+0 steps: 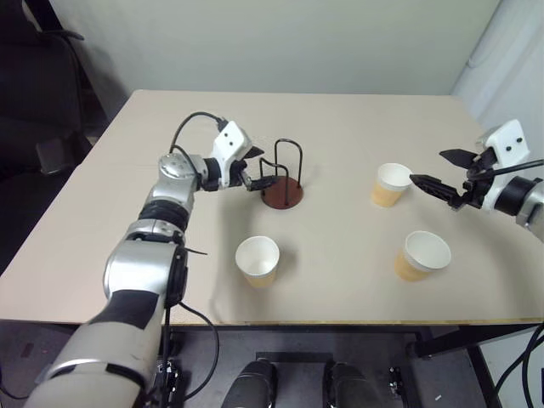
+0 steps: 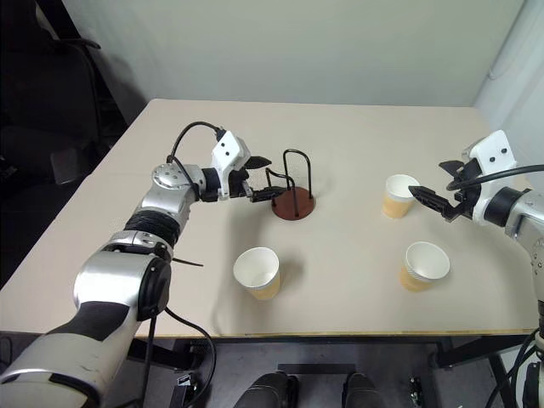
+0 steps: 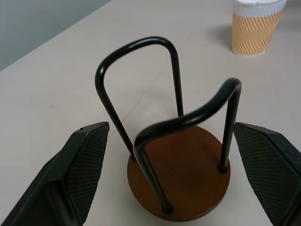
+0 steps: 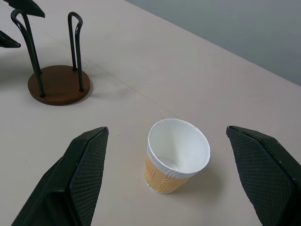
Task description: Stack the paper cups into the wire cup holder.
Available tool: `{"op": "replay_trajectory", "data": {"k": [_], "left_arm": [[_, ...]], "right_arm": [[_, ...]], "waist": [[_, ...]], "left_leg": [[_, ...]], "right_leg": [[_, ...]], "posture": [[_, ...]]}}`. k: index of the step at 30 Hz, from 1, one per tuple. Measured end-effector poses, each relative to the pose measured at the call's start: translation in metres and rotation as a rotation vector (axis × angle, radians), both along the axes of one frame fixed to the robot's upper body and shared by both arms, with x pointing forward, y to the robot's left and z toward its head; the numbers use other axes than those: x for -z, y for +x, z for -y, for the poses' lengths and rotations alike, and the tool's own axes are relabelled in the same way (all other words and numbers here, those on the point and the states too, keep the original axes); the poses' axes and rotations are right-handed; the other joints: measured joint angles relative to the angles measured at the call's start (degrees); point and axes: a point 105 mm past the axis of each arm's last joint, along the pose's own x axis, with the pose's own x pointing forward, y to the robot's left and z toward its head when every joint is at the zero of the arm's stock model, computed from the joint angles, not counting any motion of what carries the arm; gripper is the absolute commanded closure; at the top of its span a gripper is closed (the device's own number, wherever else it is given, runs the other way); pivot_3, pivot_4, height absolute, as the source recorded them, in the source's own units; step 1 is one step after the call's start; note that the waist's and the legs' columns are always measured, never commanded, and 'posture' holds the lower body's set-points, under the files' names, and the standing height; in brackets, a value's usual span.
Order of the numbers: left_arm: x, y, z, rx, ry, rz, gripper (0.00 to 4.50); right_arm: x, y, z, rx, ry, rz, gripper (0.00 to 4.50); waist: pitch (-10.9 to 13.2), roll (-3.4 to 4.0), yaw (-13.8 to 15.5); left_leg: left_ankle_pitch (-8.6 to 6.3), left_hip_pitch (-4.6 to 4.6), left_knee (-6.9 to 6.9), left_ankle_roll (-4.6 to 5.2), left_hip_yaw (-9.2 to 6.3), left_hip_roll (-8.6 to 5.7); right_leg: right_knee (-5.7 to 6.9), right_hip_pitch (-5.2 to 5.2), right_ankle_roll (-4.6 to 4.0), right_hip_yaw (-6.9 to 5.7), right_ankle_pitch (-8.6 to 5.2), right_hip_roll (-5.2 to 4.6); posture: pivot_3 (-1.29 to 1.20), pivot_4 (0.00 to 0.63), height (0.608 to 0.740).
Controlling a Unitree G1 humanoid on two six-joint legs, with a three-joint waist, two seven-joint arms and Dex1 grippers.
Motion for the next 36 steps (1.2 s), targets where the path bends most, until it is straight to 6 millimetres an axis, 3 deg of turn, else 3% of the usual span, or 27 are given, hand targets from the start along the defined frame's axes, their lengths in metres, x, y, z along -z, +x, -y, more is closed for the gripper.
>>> {"op": "replay_trajectory", "data": {"k": [28,31,36], "left_arm": [[0.009,0.012,0.002,-0.138,-0.043,0.019,0.00],[0.012,0.014,0.009,-0.157,-0.065,0.012,0.00],[0.020,0.016,0.014,-0.190,-0.084,-0.017,1.70]], "right_arm": [[0.000,-0.001,0.000,0.004,-0.003,0.002,0.43],[0.000,-0.001,0.000,0.005,-0.003,0.002,0.43],[0.000,-0.001,0.001,0.014,-0.001,0.003,0.41]], "waist": [[0.00,0.00,0.08],[0.00,0.00,0.19],[0.00,0.00,0.09]], "left_leg": [[0.03,0.01,0.02,-0.04,0.01,-0.01],[0.05,0.01,0.03,-0.02,0.00,-0.02],[0.06,0.04,0.02,-0.05,0.01,-0.01]], "right_leg": [[0.02,0.02,0.02,0.00,0.03,0.00],[0.02,0.05,0.04,0.00,0.04,-0.01],[0.03,0.04,0.05,0.00,0.05,0.00]], "posture": [[0.00,0.150,0.740],[0.00,0.150,0.740],[0.00,0.150,0.740]]}}
